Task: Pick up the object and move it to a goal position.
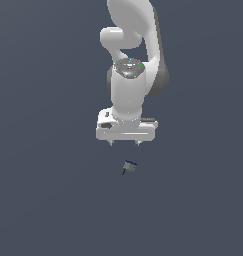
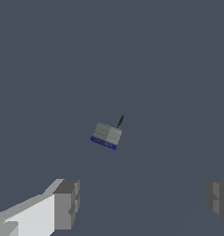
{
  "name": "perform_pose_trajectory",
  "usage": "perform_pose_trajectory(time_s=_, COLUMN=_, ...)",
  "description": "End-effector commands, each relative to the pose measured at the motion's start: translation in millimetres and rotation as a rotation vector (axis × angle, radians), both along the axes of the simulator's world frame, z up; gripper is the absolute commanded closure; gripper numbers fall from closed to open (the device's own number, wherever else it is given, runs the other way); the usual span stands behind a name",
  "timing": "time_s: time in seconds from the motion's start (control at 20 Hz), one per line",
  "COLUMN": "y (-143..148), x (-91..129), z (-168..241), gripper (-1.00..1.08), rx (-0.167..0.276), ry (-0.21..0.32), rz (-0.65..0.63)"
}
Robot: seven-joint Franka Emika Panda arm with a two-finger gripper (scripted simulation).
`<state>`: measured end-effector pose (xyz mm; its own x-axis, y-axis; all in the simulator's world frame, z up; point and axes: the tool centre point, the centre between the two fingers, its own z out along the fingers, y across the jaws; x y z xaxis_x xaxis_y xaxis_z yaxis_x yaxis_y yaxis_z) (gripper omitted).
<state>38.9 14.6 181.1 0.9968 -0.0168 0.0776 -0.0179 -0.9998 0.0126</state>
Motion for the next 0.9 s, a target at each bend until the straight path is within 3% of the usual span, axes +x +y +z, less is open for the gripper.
perform_pose_trajectory(time_s=0.0, y=2, x=5, z=-12, gripper=-0.92, rx=0.005, ry=0.008, rz=-0.041)
perform_pose_trajectory(time_s=0.85, y=20, x=37, z=-110, gripper=-0.92, rx=0.028, ry=0.069, rz=-0.353)
